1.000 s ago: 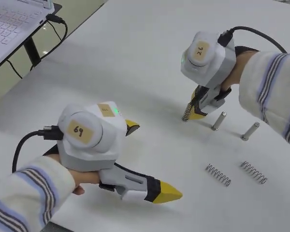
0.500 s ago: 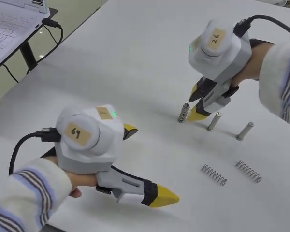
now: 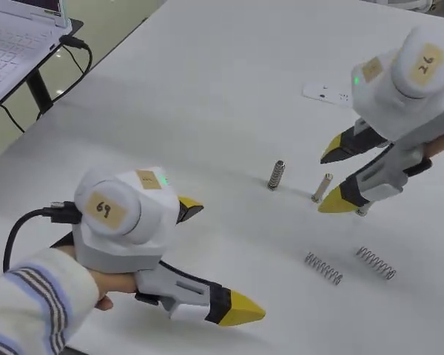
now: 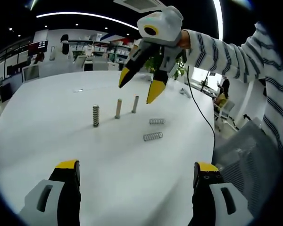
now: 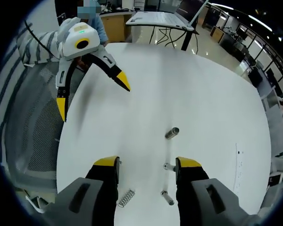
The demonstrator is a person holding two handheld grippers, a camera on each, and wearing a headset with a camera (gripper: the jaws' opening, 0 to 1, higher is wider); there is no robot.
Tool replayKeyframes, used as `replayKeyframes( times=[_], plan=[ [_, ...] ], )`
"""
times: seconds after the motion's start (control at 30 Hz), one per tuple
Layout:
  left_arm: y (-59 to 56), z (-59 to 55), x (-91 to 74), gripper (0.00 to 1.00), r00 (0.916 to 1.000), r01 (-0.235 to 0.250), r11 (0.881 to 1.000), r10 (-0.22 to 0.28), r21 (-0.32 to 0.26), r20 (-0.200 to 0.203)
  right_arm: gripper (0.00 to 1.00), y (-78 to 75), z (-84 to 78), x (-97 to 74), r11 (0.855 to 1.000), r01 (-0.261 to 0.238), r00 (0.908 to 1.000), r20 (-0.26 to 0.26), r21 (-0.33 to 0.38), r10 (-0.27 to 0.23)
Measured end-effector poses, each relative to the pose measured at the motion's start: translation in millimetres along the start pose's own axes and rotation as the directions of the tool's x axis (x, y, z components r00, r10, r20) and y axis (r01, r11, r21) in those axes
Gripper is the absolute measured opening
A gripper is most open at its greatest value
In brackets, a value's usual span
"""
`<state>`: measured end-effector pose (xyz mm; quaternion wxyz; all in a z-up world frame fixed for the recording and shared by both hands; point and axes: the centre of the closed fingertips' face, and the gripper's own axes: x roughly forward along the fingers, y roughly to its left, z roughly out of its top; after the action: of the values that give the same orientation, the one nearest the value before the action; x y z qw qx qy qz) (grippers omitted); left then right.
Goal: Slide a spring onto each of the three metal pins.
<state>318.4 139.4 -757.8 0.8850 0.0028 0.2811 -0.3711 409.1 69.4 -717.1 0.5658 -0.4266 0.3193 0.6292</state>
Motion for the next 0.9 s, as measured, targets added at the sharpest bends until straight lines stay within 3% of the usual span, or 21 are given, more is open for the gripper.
replayKeyframes(
  times=[0.17,0.37,0.5,0.6,0.73,0.9],
  plan=[
    [3.9,-3.1,-0.5,0.98,0.9999,0.002,1.0,-0.002,-0.009,-0.011,0.48,7.5,-8.9,-4.5,1.0,0.01,0.9999,0.01,0.026,-0.01],
    [5.8,-0.6,-3.7,0.98,1.0,-0.002,1.0,0.002,-0.014,-0.003,0.54,17.1,-9.9,-9.5,0.995,0.032,0.9956,0.084,0.095,-0.04],
    [7.2,0.1,-5.5,0.98,1.0,-0.005,1.0,0.005,-0.013,-0.003,0.56,18.9,-9.1,-14.8,0.98,0.068,0.9813,0.165,0.188,-0.099],
    [8.8,0.9,-9.1,0.98,1.0,-0.006,0.999,0.006,-0.032,0.006,0.59,22.8,-13.1,-19.9,0.971,0.085,0.9715,0.198,0.225,-0.131],
    [12.0,2.5,-13.9,0.98,0.9998,-0.016,0.999,0.016,-0.032,0.01,0.62,29.4,-26.0,-25.4,0.963,0.102,0.9681,0.197,0.251,-0.154],
    [15.0,3.0,-15.4,0.98,0.9996,-0.025,0.999,0.026,-0.036,0.014,0.65,43.9,-30.6,-30.3,0.948,0.064,0.9518,0.266,0.312,-0.152]
  ],
)
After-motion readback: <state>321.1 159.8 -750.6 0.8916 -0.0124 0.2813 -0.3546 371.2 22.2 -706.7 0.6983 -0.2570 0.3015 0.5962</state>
